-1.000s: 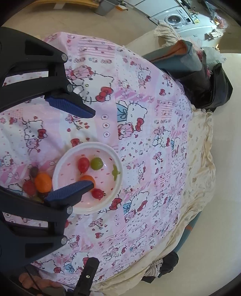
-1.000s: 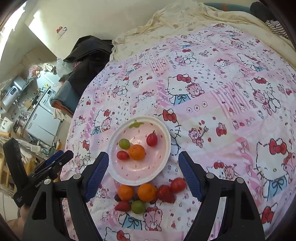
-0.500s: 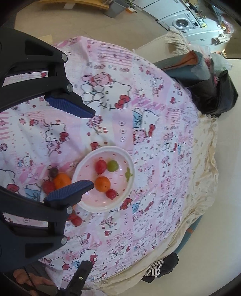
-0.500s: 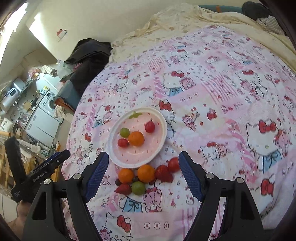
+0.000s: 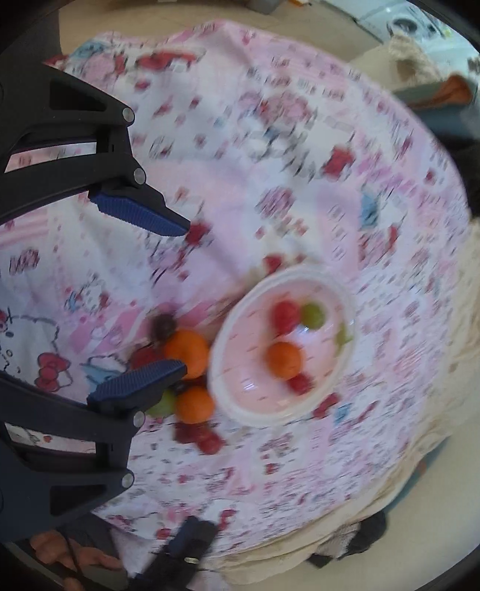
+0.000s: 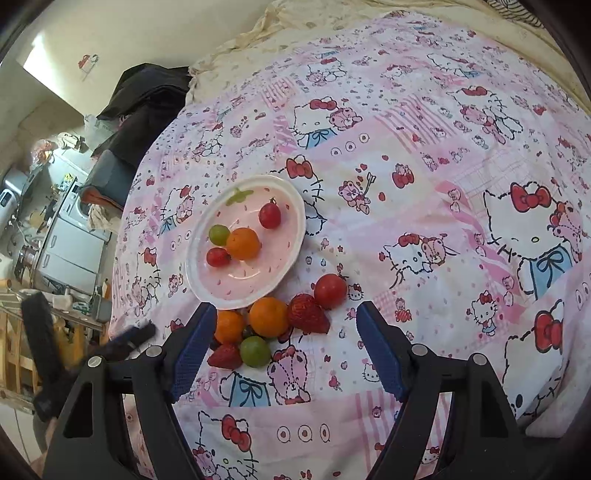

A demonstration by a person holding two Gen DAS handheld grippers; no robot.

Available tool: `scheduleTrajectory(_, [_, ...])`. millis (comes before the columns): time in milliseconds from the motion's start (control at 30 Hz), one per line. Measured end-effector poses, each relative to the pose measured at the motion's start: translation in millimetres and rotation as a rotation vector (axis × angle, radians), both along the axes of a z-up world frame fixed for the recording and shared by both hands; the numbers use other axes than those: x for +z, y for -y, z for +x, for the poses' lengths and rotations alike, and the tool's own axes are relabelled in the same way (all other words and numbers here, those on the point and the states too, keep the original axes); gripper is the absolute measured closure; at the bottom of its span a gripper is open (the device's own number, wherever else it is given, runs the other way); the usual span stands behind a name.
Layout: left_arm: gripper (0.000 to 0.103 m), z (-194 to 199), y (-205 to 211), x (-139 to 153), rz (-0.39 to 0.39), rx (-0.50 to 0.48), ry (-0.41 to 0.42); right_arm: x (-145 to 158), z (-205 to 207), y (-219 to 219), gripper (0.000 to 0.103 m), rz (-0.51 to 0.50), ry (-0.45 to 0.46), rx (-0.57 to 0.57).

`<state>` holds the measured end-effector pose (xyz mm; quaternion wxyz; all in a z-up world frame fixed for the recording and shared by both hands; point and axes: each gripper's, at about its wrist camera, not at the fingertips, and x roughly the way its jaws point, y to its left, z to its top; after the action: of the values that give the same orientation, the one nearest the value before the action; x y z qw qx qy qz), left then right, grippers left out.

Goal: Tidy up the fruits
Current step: 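Grasp a strawberry with the left gripper while the right gripper approaches the green lime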

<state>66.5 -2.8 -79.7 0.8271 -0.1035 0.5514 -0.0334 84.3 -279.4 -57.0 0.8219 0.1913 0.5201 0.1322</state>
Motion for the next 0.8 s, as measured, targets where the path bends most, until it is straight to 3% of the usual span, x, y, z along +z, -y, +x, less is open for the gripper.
scheduleTrajectory(133, [0.050,-7,40,-18,0.028,-0.133,-0.039,-3,3,-1,0.023,-0.010,-0.009,0.001])
scheduleTrajectory(233, [0.052,-7,55,-26,0.036,-0.171,-0.052,-4,5,0,0.023,-0.008,-0.018,-0.001])
scheduleTrajectory(400, [0.069,-1,68,-41,0.035,-0.205,-0.093,-3,6,1,0.023,0.005,-0.020,-0.003])
scheduleTrajectory(633, [0.070,5,74,-49,0.034,-0.226,-0.105,-4,9,-3,0.023,0.014,-0.022,0.007])
scheduleTrajectory(700, [0.076,6,74,-49,0.046,-0.234,-0.104,-4,9,-3,0.023,0.009,-0.024,0.005])
scheduleTrajectory(800, [0.076,6,71,-47,0.034,-0.236,-0.101,-6,10,-2,0.023,0.006,-0.030,0.002])
